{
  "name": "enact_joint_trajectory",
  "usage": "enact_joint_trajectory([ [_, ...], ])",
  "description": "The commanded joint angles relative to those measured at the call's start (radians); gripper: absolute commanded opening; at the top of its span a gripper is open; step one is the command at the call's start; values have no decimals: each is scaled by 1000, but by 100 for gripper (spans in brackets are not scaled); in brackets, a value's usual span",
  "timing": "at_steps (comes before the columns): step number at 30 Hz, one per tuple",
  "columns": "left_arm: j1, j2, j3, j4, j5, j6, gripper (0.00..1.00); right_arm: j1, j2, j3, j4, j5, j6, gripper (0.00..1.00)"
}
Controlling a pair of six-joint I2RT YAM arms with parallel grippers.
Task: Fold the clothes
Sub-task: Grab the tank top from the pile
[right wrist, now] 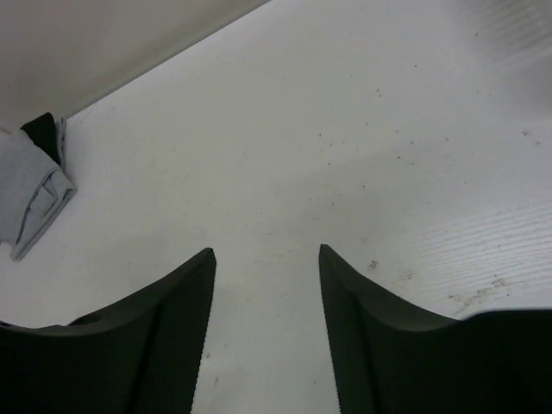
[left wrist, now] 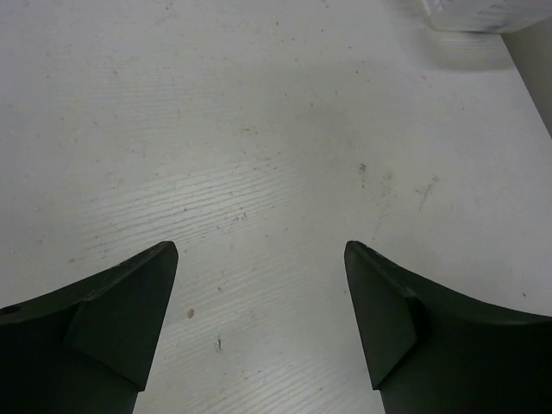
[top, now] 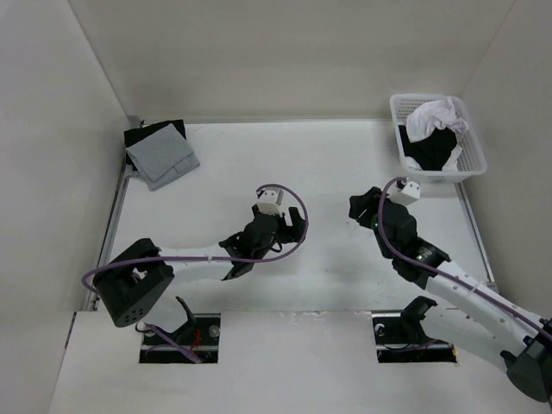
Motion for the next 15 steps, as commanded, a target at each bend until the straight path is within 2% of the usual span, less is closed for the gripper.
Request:
enact_joint_trajectory([
  [1, -8, -4, 22, 64, 9, 30, 79, -28, 53, 84, 58, -4, -33, 50],
  [4, -8, -12, 10, 82, 5, 30, 80, -66, 113, 125, 98, -38, -76, 25],
  [7, -8, 0, -5, 127, 8, 32, 80, -146, 185, 199, 107, -61, -114, 7],
  [10, -5, 11, -13, 154, 9, 44, 80, -249, 246, 280, 100, -112, -147, 3],
  [15, -9, -19, -47, 200, 11, 67, 78, -497, 409, 469, 49, -146, -194, 1],
])
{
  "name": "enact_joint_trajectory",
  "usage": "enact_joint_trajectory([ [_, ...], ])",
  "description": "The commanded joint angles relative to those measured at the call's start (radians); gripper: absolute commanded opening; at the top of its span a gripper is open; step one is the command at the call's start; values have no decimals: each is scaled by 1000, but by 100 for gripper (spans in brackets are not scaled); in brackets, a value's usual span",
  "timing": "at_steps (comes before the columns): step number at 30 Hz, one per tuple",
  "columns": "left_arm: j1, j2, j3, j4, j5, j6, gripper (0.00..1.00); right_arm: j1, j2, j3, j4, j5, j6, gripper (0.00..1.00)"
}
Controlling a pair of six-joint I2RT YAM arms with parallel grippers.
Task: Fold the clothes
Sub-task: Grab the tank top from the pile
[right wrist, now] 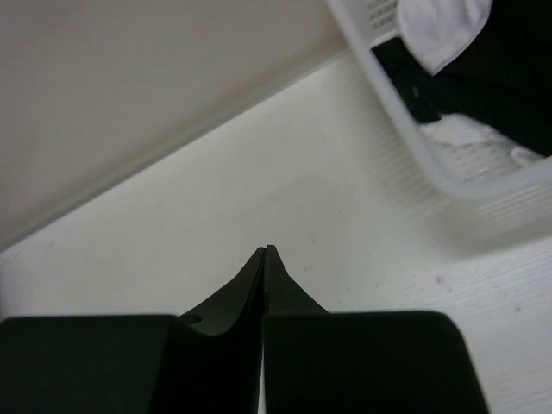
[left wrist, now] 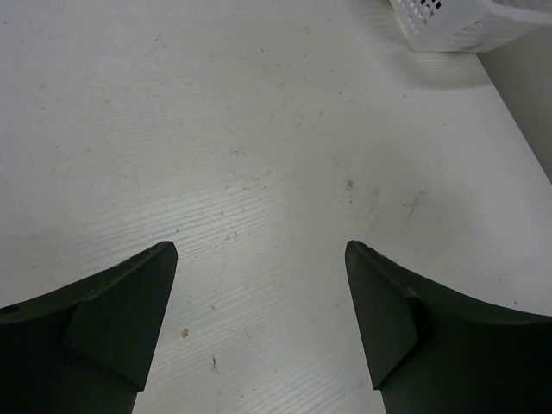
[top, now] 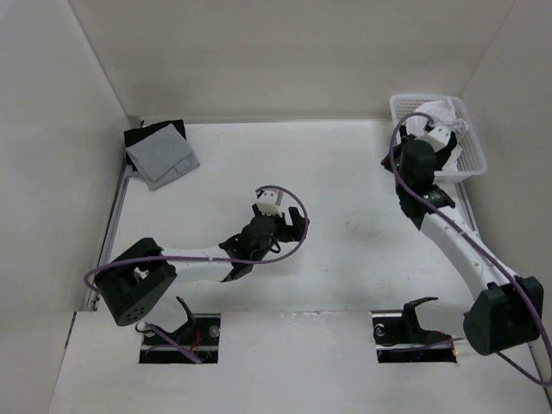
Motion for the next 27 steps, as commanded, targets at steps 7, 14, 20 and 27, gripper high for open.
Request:
enact_joint_trajectory([
  [7, -10, -7, -24, 117, 64, 42, 67, -478, 489, 459, -44, -77, 41, 11],
  [14, -1, -16, -35, 134, 67, 37, 69, -585, 818, 791, -68, -221, 18, 49],
  [20, 8, 16, -18, 143, 75, 36, 71, -628, 1037, 989, -95, -259, 112, 53],
  [27, 23, 33, -18, 162, 93, 31, 72, -651, 1217, 1164, -77, -324, 244, 50],
])
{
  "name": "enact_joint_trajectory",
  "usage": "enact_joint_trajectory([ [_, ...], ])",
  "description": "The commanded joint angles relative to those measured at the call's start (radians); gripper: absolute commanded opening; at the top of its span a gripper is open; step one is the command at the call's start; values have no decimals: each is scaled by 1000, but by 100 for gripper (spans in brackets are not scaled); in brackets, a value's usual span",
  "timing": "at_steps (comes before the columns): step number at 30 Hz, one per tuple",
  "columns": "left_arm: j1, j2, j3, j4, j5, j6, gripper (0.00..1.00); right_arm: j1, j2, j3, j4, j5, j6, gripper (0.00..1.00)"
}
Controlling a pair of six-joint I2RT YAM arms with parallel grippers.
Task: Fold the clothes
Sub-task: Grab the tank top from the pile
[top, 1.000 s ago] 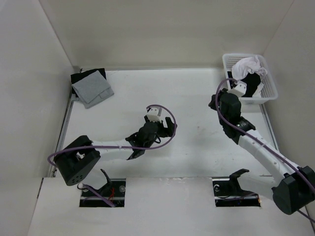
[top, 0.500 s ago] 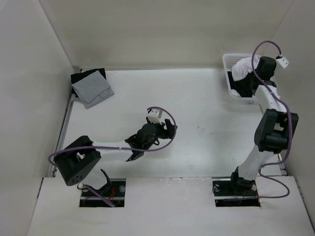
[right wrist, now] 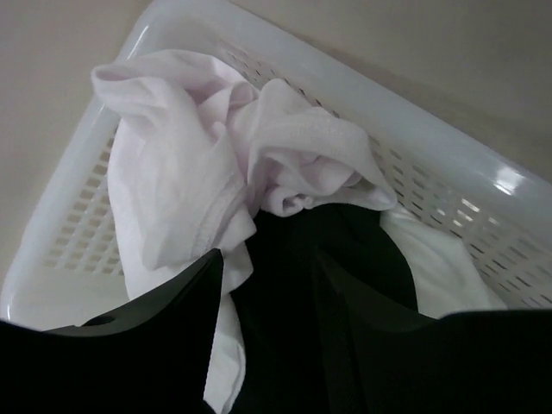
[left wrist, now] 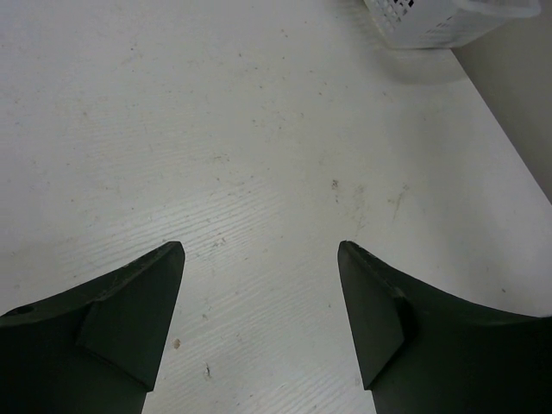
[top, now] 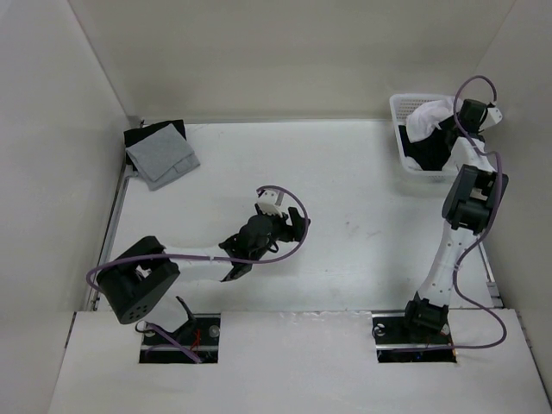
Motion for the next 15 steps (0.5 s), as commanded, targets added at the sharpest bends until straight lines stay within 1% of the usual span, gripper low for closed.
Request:
enact_joint_trajectory([
  [1, 9, 25, 9, 83, 28, 2, 72, -6, 73, 148, 21, -65, 97, 49],
  [3, 16, 43, 15, 83, 44, -4, 72, -1, 103, 183, 44, -78, 110, 44],
  [5, 21, 52, 20, 84, 56, -11, 72, 0, 121, 202, 70, -85, 119, 32],
  [7, 24, 65, 21, 90, 65, -16, 71, 0, 124, 200, 105, -95, 125, 26],
  [8, 27, 72, 24, 93, 71, -21, 71, 0, 124, 194, 140, -99, 130, 19],
  [9, 27, 78, 27, 93, 79, -22, 71, 0, 123, 193, 154, -101, 130, 18],
  [12, 29, 91, 34, 93, 82, -24, 71, 0, 123, 197, 193, -124, 133, 6],
  [13, 30, 91, 34, 93, 82, -24, 71, -1, 118, 196, 194, -130, 136, 0],
  [14, 33, 91, 34, 93, 82, -24, 71, -3, 115, 193, 194, -131, 137, 0],
  [15, 38, 91, 34, 93, 82, -22, 71, -3, 85, 153, 206, -147, 145, 0],
])
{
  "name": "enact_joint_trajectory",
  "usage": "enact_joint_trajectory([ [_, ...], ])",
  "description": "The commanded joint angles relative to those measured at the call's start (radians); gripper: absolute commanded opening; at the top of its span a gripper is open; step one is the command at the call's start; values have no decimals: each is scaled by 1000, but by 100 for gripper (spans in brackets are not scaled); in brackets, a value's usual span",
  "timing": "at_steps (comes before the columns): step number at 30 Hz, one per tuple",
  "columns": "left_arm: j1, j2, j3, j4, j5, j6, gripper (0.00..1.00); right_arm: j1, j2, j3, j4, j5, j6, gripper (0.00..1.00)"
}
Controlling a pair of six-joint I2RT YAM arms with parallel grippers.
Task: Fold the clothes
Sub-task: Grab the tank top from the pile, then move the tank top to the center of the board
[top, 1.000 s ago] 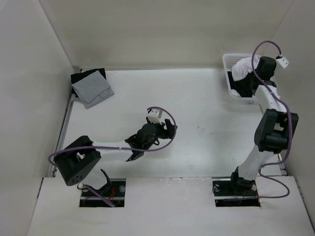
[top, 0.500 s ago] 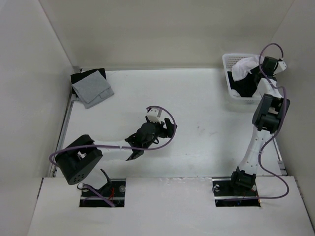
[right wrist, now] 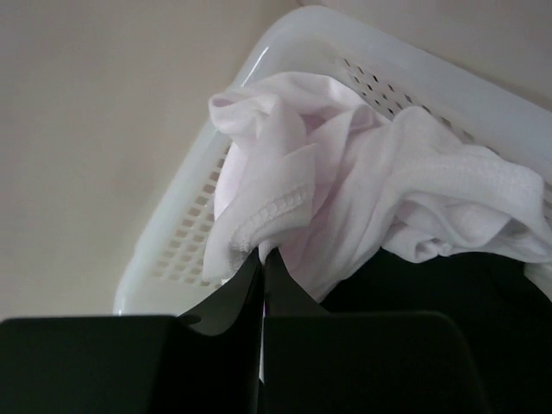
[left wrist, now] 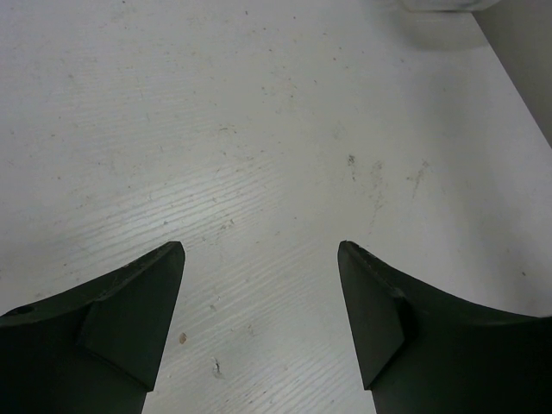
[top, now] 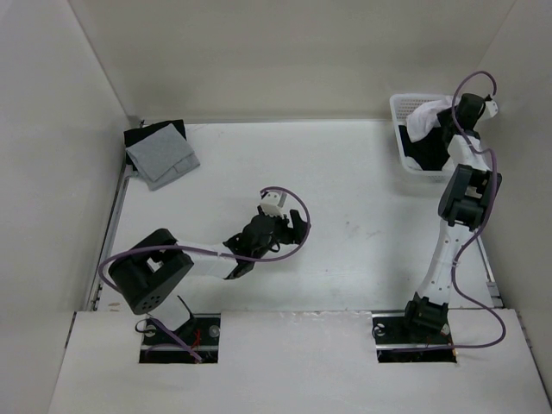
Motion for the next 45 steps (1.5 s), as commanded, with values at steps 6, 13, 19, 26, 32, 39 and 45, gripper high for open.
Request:
enact_joint_trajectory([
  [6, 30, -15, 29, 78, 22, -22, 71, 14, -431, -495, 484, -106, 37, 0],
  [13, 36, -90, 0, 82, 13, -30, 71, 180, -898, -831, 654, -112, 38, 0],
  [19, 114, -228, -24, 3, -19, -88, 71, 349, -1098, -740, 570, -164, -6, 0],
  [26, 325, -474, -19, -196, 16, -252, 71, 519, -1133, -491, 415, -226, -40, 0],
  [32, 462, -650, -98, -318, 45, -355, 73, 781, -1418, -1082, 536, -131, -51, 1],
  [39, 510, -618, -171, -391, 146, -366, 73, 1436, -1514, -1778, 595, 298, 78, 3],
  [45, 472, -604, -201, -503, 137, -322, 67, 1694, -1619, -1803, 237, 478, 297, 38],
])
